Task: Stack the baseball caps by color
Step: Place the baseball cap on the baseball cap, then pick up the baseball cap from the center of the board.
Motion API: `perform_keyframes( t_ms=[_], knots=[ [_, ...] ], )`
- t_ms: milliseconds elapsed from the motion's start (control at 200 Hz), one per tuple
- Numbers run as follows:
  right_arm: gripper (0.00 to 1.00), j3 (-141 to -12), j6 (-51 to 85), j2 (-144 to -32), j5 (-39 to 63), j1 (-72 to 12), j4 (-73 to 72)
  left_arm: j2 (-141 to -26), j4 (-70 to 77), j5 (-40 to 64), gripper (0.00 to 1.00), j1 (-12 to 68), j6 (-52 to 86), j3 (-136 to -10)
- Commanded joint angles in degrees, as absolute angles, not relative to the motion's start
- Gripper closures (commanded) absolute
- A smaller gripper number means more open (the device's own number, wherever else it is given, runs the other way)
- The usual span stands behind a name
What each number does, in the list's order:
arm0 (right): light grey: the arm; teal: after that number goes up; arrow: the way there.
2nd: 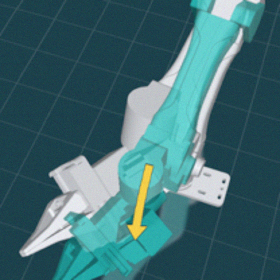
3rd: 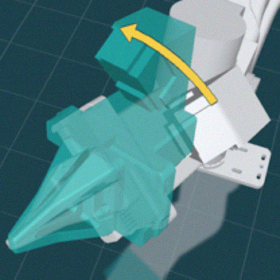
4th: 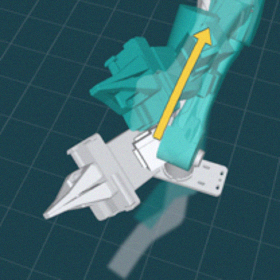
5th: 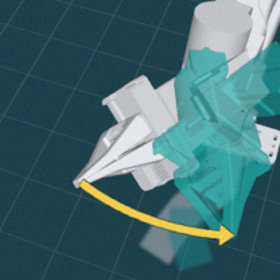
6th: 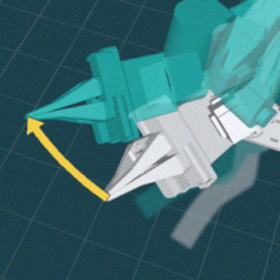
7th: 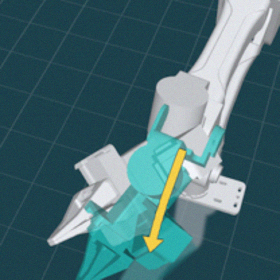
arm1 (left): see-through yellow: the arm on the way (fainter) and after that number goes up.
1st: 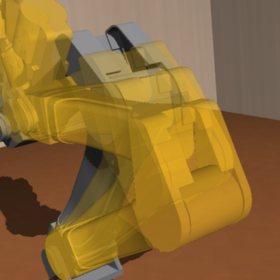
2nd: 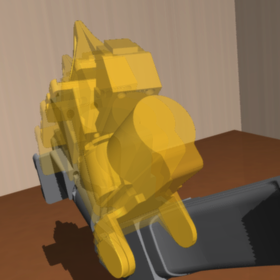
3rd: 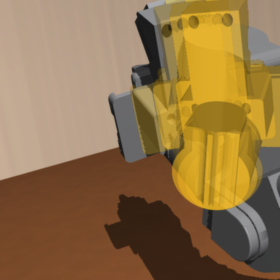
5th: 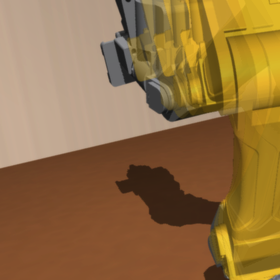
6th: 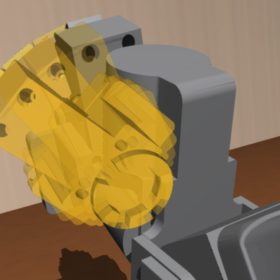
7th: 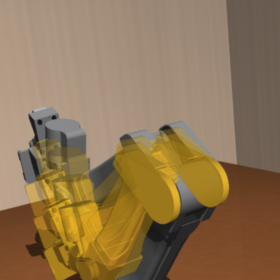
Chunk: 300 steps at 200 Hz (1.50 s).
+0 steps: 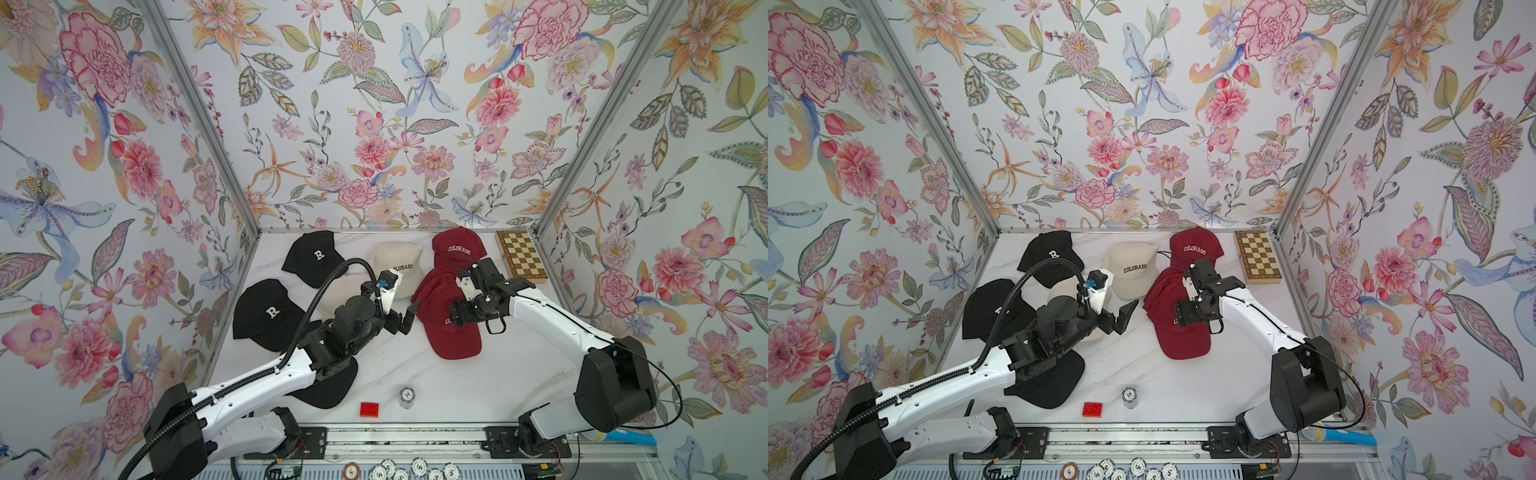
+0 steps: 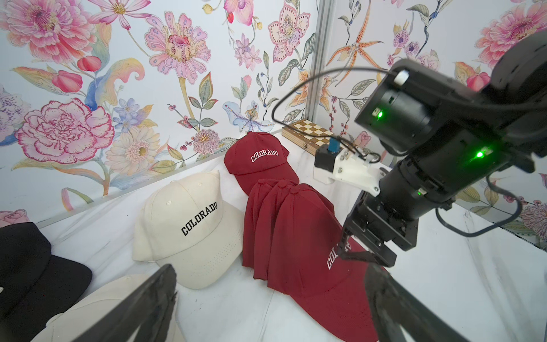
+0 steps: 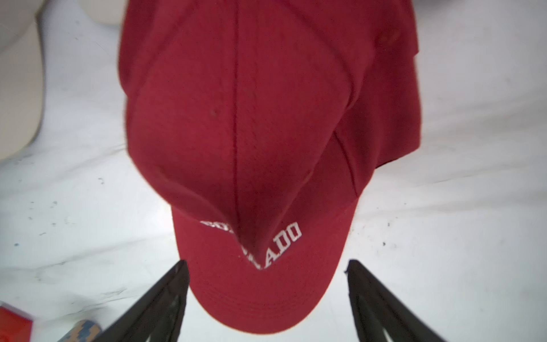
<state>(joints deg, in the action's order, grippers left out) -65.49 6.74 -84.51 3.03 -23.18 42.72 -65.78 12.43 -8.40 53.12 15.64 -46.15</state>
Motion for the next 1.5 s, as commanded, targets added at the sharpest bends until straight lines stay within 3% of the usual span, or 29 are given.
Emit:
perform_keyframes(
  t_ms=[0, 505, 1041, 1286, 1496],
  knots=[
    [0.13, -70.73, 6.06, -81.42, 0.94, -23.56, 48.58, -65.48, 12.63, -9.47, 0.0, 52.46, 14.74, -48.16],
    [0.12, -90.53, 5.2, -85.47, -6.5, -16.78, 49.77, -76.4, 14.6, -5.71, 0.0, 52.38, 10.64, -60.02],
    [0.13, -88.7, 10.85, -92.51, -3.47, -9.93, 37.1, -96.82, 11.25, -1.33, 0.0, 51.96, 5.98, -80.87],
    [0.13, -96.71, 13.97, -103.37, -1.22, -10.13, 34.72, -101.18, 11.68, 7.24, 0.0, 44.42, 5.79, -84.38],
    [0.12, -105.7, 14.86, -115.37, -9.25, -12.1, 30.34, -100.75, 17.25, 13.11, 0.0, 36.45, 7.6, -79.16]
  ],
)
